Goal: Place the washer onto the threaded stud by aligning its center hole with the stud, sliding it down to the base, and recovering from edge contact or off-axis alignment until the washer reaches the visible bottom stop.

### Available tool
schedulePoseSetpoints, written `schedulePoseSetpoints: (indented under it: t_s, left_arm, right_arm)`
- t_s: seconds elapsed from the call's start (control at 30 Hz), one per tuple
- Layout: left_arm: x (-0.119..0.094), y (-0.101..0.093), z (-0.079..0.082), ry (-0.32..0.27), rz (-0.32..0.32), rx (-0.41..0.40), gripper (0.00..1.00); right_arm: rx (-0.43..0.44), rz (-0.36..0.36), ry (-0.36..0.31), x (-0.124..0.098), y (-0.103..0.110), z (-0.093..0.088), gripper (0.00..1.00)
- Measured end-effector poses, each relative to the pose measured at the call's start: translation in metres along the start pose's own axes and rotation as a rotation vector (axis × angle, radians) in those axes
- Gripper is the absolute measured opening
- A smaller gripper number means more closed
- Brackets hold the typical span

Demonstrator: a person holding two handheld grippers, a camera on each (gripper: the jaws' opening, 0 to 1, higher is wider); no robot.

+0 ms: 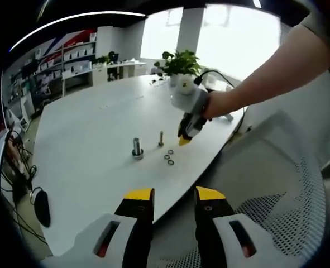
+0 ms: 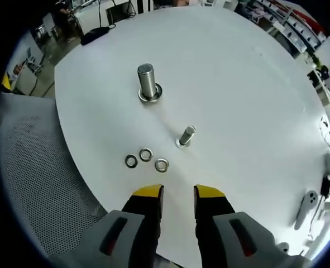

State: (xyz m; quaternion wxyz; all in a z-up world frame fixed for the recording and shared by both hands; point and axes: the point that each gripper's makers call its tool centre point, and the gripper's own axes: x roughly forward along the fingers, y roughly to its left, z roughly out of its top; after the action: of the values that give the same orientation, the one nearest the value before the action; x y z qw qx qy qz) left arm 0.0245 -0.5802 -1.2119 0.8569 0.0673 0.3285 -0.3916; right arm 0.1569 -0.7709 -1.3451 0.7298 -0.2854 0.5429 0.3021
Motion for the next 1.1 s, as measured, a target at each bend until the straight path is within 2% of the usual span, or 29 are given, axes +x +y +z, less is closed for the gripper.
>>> schedulePoseSetpoints:
  t_s: [0.17, 0.27, 0.37, 0.47, 0.6, 0.83, 0.97, 1.1]
  left_arm:
    - [0.0, 0.001, 0.001, -0.007, 0.002, -0.007, 0.26]
    - [0.003, 0.003, -0.007, 0.04, 0.008, -0.018, 0.26]
    - [0.001, 0.002, -0.003, 0.016, 0.005, -0.01, 0.26]
    - [0.001, 0.001, -0.004, 0.022, 0.001, -0.008, 0.26]
    - [0.003, 0.002, -0.007, 0.041, 0.008, -0.009, 0.26]
    - [0.002, 0.004, -0.006, 0.034, 0.019, -0.011, 0.26]
    - [0.001, 0.007, -0.002, 0.016, 0.032, -0.013, 0.26]
    - [0.002, 0.009, -0.004, 0.027, 0.045, -0.017, 0.26]
  right_arm:
    - [-0.024, 0.003, 0.021, 0.002, 0.003, -0.003, 0.24]
    - [-0.023, 0.001, 0.031, 0.005, 0.002, -0.006, 0.24]
    - [-0.015, 0.006, 0.026, 0.006, 0.005, -0.005, 0.24]
    - [-0.022, 0.015, 0.03, 0.01, 0.007, -0.005, 0.25]
    - [-0.036, 0.03, 0.023, 0.011, 0.012, -0.004, 0.25]
    - [-0.018, 0.031, 0.013, 0.013, 0.008, -0.01, 0.25]
    - [-0.041, 0.044, 0.01, 0.015, 0.011, -0.01, 0.25]
    - [-0.059, 0.06, -0.031, 0.021, 0.01, 0.0, 0.25]
